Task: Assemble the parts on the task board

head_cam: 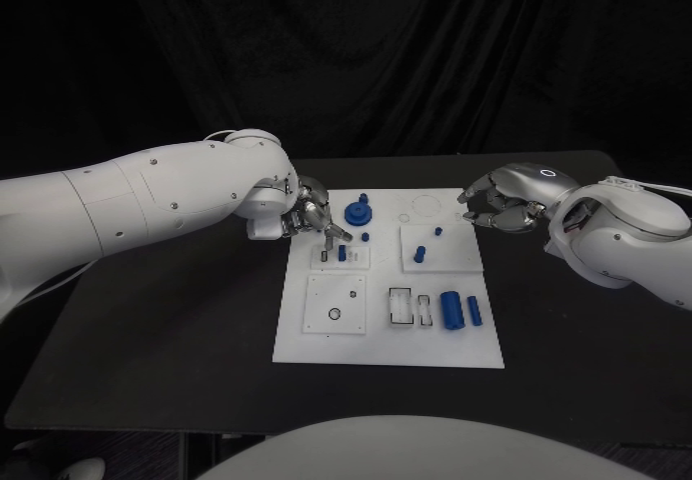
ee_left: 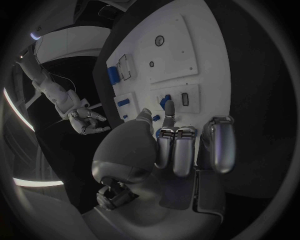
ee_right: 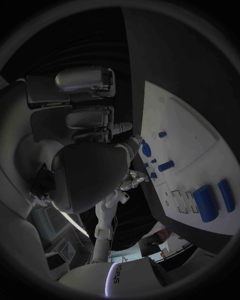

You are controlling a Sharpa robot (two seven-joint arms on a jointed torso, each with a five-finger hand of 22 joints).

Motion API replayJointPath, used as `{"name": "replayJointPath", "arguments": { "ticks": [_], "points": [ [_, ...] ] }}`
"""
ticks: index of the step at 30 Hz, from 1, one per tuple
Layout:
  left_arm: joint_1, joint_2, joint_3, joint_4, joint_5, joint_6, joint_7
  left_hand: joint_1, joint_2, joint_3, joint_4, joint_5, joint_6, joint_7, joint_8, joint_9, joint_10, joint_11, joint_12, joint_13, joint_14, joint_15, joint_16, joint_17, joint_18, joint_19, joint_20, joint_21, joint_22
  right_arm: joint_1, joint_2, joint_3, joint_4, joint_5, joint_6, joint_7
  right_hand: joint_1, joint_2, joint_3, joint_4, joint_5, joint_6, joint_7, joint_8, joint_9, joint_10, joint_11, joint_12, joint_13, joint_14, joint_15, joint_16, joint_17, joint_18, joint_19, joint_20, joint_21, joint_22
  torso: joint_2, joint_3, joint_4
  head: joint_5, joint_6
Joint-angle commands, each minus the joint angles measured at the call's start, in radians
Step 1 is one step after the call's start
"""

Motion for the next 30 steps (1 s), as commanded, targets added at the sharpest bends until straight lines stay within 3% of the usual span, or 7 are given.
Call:
{"name": "replayJointPath", "arguments": {
  "ticks": [1,9,17,24,30],
  "points": [
    [0.001,0.010,0.001,-0.010,-0.013,-0.006,-0.041,-0.007,0.003,-0.003,-0.001,-0.007,0.008,-0.002,-0.001,-0.001,0.104,0.002,0.002,0.261,0.105,0.002,0.003,0.263,-0.011,0.006,-0.001,0.006,0.197,-0.003,0.001,0.001,-0.001,-0.002,-0.016,-0.005,-0.007,0.005,0.006,-0.001,0.007,0.005,0.001,-0.005,-0.002,0.086,0.009,-0.003,0.238,0.097,0.006,-0.006,0.227,-0.010,0.091,0.006,-0.004,0.255,0.001,0.0009,-0.0007,0.006,0.000],
    [-0.001,0.037,0.001,-0.040,-0.020,-0.011,-0.050,-0.001,0.007,0.002,-0.008,0.009,0.012,-0.004,-0.001,-0.002,0.104,0.000,0.002,0.261,0.105,0.000,0.003,0.263,-0.011,0.009,-0.003,0.008,0.197,-0.003,0.004,0.001,-0.002,-0.002,-0.017,-0.004,-0.007,0.005,0.007,-0.001,0.008,0.005,0.001,-0.005,-0.002,0.085,0.009,-0.004,0.237,0.096,0.006,-0.008,0.225,-0.009,0.090,0.005,-0.007,0.255,-0.001,-0.0011,0.0028,0.002,0.000],
    [-0.005,0.050,0.001,-0.052,-0.021,-0.009,-0.053,0.000,0.005,0.003,-0.010,0.012,0.014,-0.005,0.001,0.000,0.104,-0.001,0.002,0.261,0.105,0.000,0.003,0.263,-0.012,0.010,-0.003,0.011,0.198,-0.003,0.005,0.001,-0.001,-0.002,-0.014,-0.004,-0.007,0.005,0.007,-0.001,0.008,0.005,0.001,-0.005,-0.002,0.085,0.009,-0.004,0.237,0.096,0.006,-0.008,0.225,-0.009,0.090,0.005,-0.007,0.255,-0.001,-0.0007,0.0040,-0.007,0.000],
    [-0.011,0.060,0.001,-0.067,-0.022,0.001,-0.054,0.004,0.004,0.006,-0.015,0.020,0.014,-0.006,0.004,0.006,0.104,-0.002,0.002,0.261,0.105,-0.001,0.003,0.263,-0.012,0.012,-0.004,0.012,0.199,-0.003,0.005,0.001,0.002,-0.002,-0.013,-0.003,-0.008,0.005,0.008,-0.001,0.010,0.005,0.001,-0.005,-0.002,0.085,0.009,-0.004,0.237,0.096,0.006,-0.009,0.223,-0.009,0.089,0.005,-0.007,0.254,0.001,-0.0014,0.0023,-0.005,0.000],
    [-0.017,0.067,0.001,-0.071,-0.022,0.009,-0.055,0.010,0.005,0.010,-0.020,0.030,0.014,-0.008,0.007,0.011,0.104,-0.003,0.002,0.261,0.105,-0.002,0.003,0.263,-0.012,0.012,-0.005,0.013,0.199,-0.003,0.002,0.001,0.005,-0.002,-0.011,-0.003,-0.008,0.005,0.008,-0.001,0.010,0.005,0.001,-0.005,-0.002,0.085,0.009,-0.004,0.237,0.096,0.006,-0.009,0.223,-0.009,0.089,0.005,-0.007,0.254,0.000,-0.0007,0.0045,-0.008,0.000]
  ]
}}
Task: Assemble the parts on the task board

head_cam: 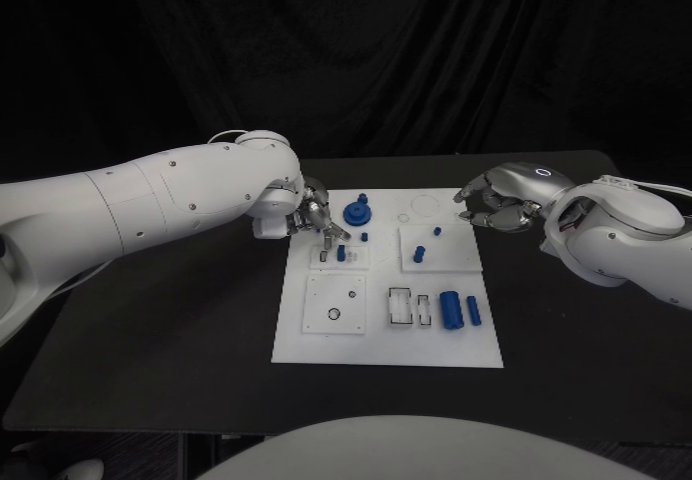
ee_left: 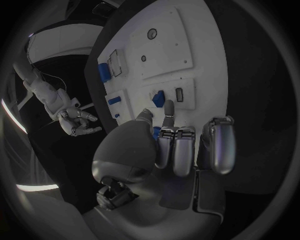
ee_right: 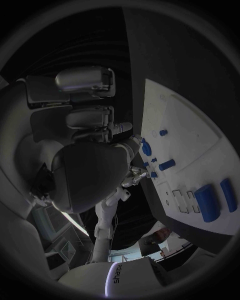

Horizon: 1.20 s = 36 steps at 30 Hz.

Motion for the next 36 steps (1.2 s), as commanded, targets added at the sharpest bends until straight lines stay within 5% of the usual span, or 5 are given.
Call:
{"name": "replayJointPath", "arguments": {
  "ticks": [1,15,36],
  "points": [
    [-0.004,0.005,0.001,-0.001,0.000,0.014,0.000,0.014,0.001,0.002,-0.009,0.010,0.007,-0.002,0.008,0.004,0.104,-0.004,0.002,0.260,0.106,-0.003,0.003,0.263,-0.012,0.009,-0.002,0.003,0.199,-0.003,-0.002,0.001,0.004,-0.002,-0.009,-0.004,-0.008,0.005,0.005,0.002,0.004,0.005,0.001,-0.005,-0.001,0.085,0.009,-0.004,0.237,0.096,0.006,-0.005,0.223,-0.009,0.089,0.005,-0.007,0.254,0.000,0.0016,0.0009,-0.002,0.000],
    [-0.023,0.021,0.001,-0.013,0.000,0.019,0.001,0.034,0.003,0.023,-0.029,0.057,0.004,-0.006,0.008,0.011,0.104,-0.008,0.002,0.260,0.106,-0.006,0.003,0.263,-0.012,0.008,-0.005,0.001,0.198,-0.003,-0.005,0.001,0.008,-0.002,-0.008,-0.004,-0.008,0.005,0.005,0.002,0.004,0.005,0.001,-0.005,-0.001,0.085,0.009,-0.004,0.237,0.096,0.006,-0.005,0.223,-0.009,0.089,0.005,-0.007,0.254,0.000,0.0016,0.0016,0.001,0.000],
    [-0.027,0.022,0.001,-0.014,0.000,0.007,0.038,0.052,0.002,0.048,-0.050,0.099,0.008,-0.010,0.009,0.015,0.104,-0.011,0.002,0.260,0.106,-0.009,0.003,0.263,-0.010,0.004,-0.008,-0.007,0.196,-0.003,-0.007,0.001,0.007,-0.002,-0.003,-0.007,-0.008,0.005,0.008,0.001,0.007,0.007,0.002,-0.005,-0.002,0.084,0.009,-0.005,0.236,0.095,0.006,-0.007,0.221,-0.008,0.088,0.005,-0.009,0.254,-0.003,0.0009,0.0021,0.008,0.000]
  ]
}}
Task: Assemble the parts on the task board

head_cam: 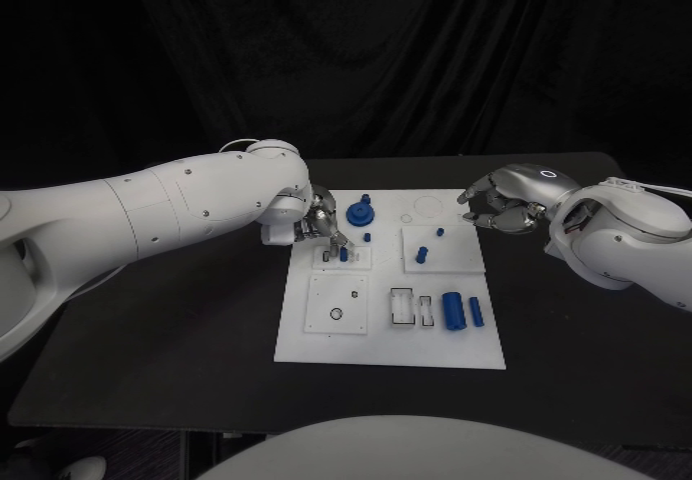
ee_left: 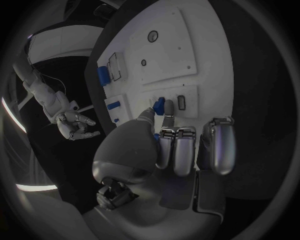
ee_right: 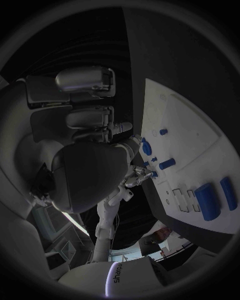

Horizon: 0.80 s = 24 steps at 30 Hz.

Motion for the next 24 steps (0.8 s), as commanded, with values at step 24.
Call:
{"name": "replayJointPath", "arguments": {
  "ticks": [24],
  "points": [
    [-0.008,0.004,0.001,-0.003,0.002,-0.001,0.028,0.047,-0.022,0.088,-0.060,0.055,-0.001,-0.007,0.001,0.005,0.105,-0.011,-0.002,0.261,0.106,-0.013,0.003,0.263,-0.009,-0.002,-0.009,-0.011,0.195,-0.003,0.012,0.001,-0.008,-0.002,0.002,-0.010,-0.006,0.006,0.009,-0.005,0.004,0.008,0.002,-0.006,-0.002,0.083,0.009,-0.006,0.234,0.095,0.006,-0.008,0.219,-0.008,0.087,0.005,-0.006,0.253,0.000,0.0015,-0.0022,-0.007,0.000]
  ]
}}
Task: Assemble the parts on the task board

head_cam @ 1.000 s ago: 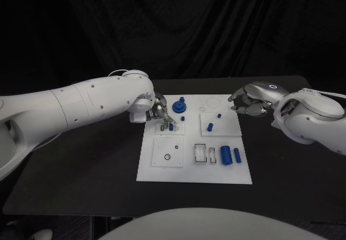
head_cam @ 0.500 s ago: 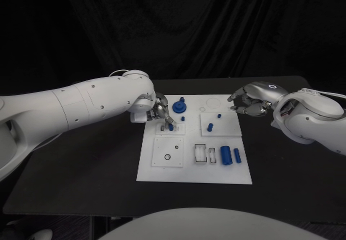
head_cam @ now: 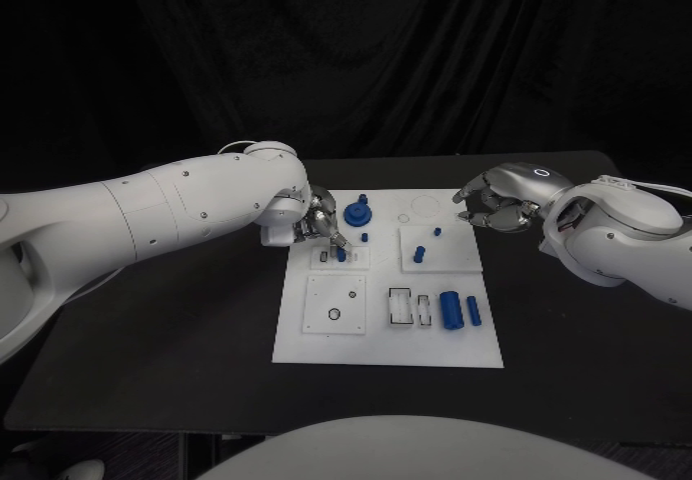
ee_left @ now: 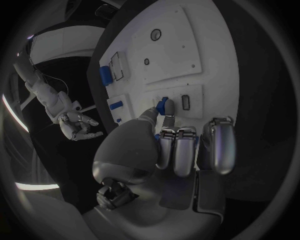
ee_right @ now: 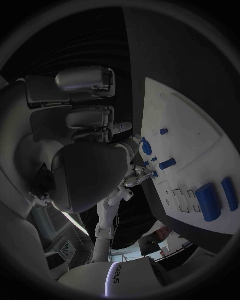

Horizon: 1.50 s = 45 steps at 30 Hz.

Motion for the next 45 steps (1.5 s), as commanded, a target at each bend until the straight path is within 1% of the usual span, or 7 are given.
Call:
{"name": "replayJointPath", "arguments": {
  "ticks": [1,6,11,14,17,26,45],
  "points": [
    [-0.004,0.001,0.000,0.002,0.001,0.001,0.001,0.007,-0.016,0.033,-0.011,0.033,-0.001,-0.007,0.001,0.002,0.105,-0.005,-0.006,0.260,0.106,-0.006,0.003,0.263,-0.010,-0.001,-0.009,-0.006,0.195,-0.003,0.000,0.001,0.000,-0.002,0.002,-0.010,-0.005,0.006,0.008,-0.003,0.005,0.008,0.002,-0.006,-0.001,0.083,0.009,-0.006,0.234,0.094,0.006,-0.005,0.217,-0.008,0.087,0.005,-0.006,0.253,-0.001,0.0016,-0.0015,0.003,0.000],
    [-0.005,-0.001,0.000,0.008,0.001,-0.019,0.002,0.009,-0.037,0.093,-0.036,0.060,-0.002,-0.007,0.000,0.004,0.105,-0.006,-0.006,0.260,0.106,-0.007,0.003,0.263,-0.009,-0.002,-0.011,-0.008,0.195,-0.003,0.000,0.001,0.001,-0.002,0.000,-0.014,-0.005,0.006,0.008,-0.003,0.005,0.008,0.002,-0.006,-0.001,0.083,0.009,-0.006,0.234,0.094,0.006,-0.005,0.217,-0.008,0.087,0.005,-0.006,0.253,-0.001,0.0015,-0.0028,0.006,0.000],
    [-0.006,-0.008,0.000,0.023,0.001,-0.058,-0.001,-0.032,-0.086,0.229,-0.069,0.105,0.000,-0.005,0.007,0.018,0.105,-0.006,-0.006,0.260,0.106,-0.008,0.003,0.263,-0.009,-0.002,-0.011,-0.008,0.195,-0.003,0.000,0.001,0.003,-0.002,-0.003,-0.016,-0.004,0.008,0.011,-0.005,0.006,0.010,0.003,-0.006,-0.001,0.082,0.009,-0.007,0.233,0.094,0.006,-0.006,0.216,-0.007,0.086,0.005,-0.008,0.252,0.000,0.0014,-0.0013,0.004,0.000],
    [-0.007,-0.012,0.000,0.030,0.001,-0.074,-0.002,-0.071,-0.114,0.308,-0.090,0.114,-0.002,-0.003,0.013,0.030,0.105,-0.005,-0.006,0.260,0.106,-0.006,0.003,0.263,-0.009,-0.003,-0.011,-0.010,0.194,-0.003,-0.001,0.001,0.003,-0.002,-0.004,-0.017,-0.004,0.008,0.011,-0.005,0.006,0.010,0.003,-0.006,-0.001,0.082,0.009,-0.007,0.233,0.094,0.006,-0.006,0.216,-0.007,0.086,0.005,-0.008,0.252,0.001,0.0008,0.0012,0.000,0.000],
    [-0.007,-0.015,0.000,0.036,0.001,-0.083,-0.003,-0.097,-0.126,0.355,-0.105,0.114,-0.002,-0.004,0.018,0.040,0.105,-0.005,-0.006,0.260,0.106,-0.007,0.003,0.263,-0.009,-0.004,-0.010,-0.012,0.194,-0.003,-0.001,0.001,0.004,-0.002,-0.004,-0.018,-0.004,0.008,0.011,-0.005,0.006,0.010,0.003,-0.006,-0.001,0.082,0.009,-0.007,0.233,0.094,0.006,-0.006,0.216,-0.007,0.086,0.005,-0.008,0.252,0.001,0.0001,0.0032,-0.002,0.000],
    [-0.007,-0.034,0.000,0.059,0.001,-0.123,-0.007,-0.119,-0.134,0.390,-0.119,0.117,-0.003,-0.003,0.022,0.048,0.105,-0.005,-0.006,0.260,0.106,-0.006,0.003,0.263,-0.007,-0.008,-0.010,-0.018,0.192,-0.003,-0.002,0.001,0.005,-0.002,-0.004,-0.021,-0.003,0.009,0.014,-0.007,0.006,0.013,0.003,-0.005,-0.001,0.082,0.009,-0.007,0.233,0.094,0.006,-0.007,0.215,-0.007,0.085,0.005,-0.009,0.252,0.000,-0.0002,0.0019,-0.001,0.000],
    [-0.008,-0.130,-0.001,0.200,0.001,-0.273,-0.023,-0.141,-0.142,0.420,-0.130,0.124,-0.003,-0.003,0.026,0.056,0.105,-0.005,-0.006,0.260,0.106,-0.006,0.003,0.263,-0.005,-0.013,-0.010,-0.027,0.189,-0.003,-0.008,0.001,0.001,-0.002,-0.004,-0.024,-0.002,0.008,0.016,-0.008,0.006,0.014,0.003,-0.005,-0.002,0.082,0.009,-0.007,0.232,0.094,0.006,-0.008,0.214,-0.007,0.084,0.005,-0.011,0.251,-0.001,-0.0009,0.0022,-0.004,0.000]
  ]
}}
